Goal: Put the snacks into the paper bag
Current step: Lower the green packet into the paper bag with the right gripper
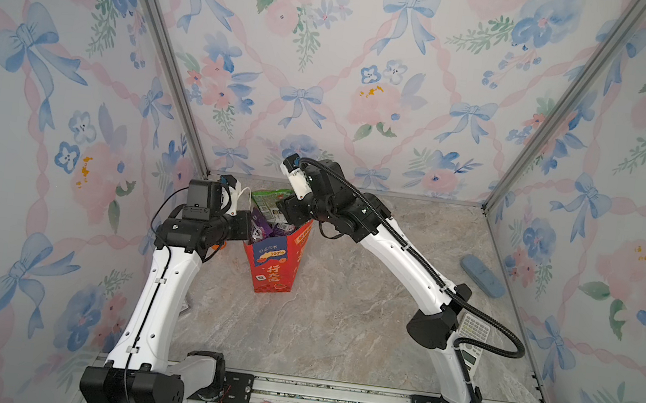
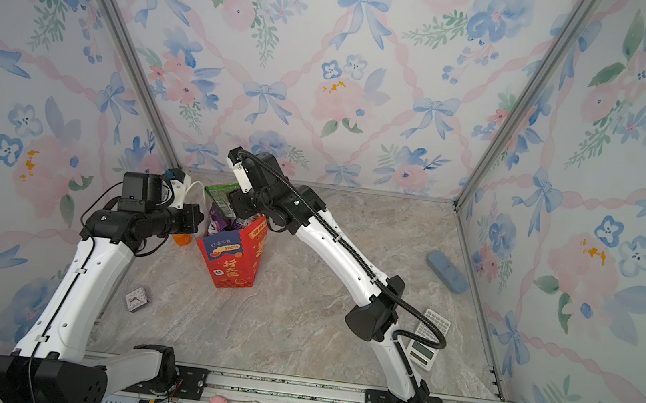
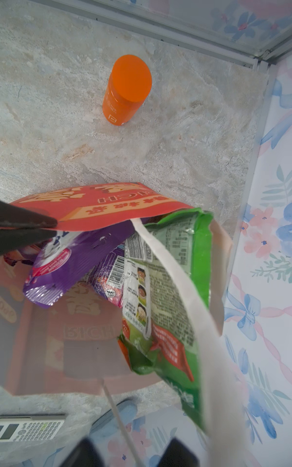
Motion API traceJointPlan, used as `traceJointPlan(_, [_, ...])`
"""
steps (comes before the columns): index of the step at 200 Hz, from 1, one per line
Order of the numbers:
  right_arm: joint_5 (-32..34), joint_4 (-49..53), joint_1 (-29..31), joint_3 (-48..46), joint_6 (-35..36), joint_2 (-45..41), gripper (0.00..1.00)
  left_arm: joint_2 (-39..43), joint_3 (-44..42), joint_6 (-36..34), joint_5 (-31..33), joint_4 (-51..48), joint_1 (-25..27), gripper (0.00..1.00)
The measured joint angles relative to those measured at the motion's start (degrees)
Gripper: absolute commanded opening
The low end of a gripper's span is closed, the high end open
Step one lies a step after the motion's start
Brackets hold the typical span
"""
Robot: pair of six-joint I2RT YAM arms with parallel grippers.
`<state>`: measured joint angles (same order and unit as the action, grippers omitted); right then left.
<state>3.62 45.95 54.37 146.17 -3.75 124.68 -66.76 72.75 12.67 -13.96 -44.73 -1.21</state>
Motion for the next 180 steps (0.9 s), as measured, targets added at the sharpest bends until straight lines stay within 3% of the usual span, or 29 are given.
traceJointPlan(45, [0.2,-6.2,2.7,-12.4,-1.2,-13.5,0.48,0.3,-0.1,0.0,0.0,0.0,0.0,0.0])
traceJointPlan(79, [0.3,-9.1,3.8,-14.4,-2.2,-15.8,0.4,0.4,-0.2,0.0,0.0,0.0,0.0,0.0])
traceJointPlan(107, [1.1,-9.2,3.9,-12.0,-2.3,-12.0,0.39,0.5,-0.2,0.0,0.0,0.0,0.0,0.0])
traceJointPlan(153, [3.9,-7.1,3.6,1.9,-2.3,2.3,0.35,0.8,-0.8,0.0,-0.2,0.1,0.0,0.0])
traceJointPlan(180, [4.4,-6.8,2.8,5.2,-3.0,7.5,0.34,1.0,-0.9,0.0,-0.4,0.1,0.0,0.0])
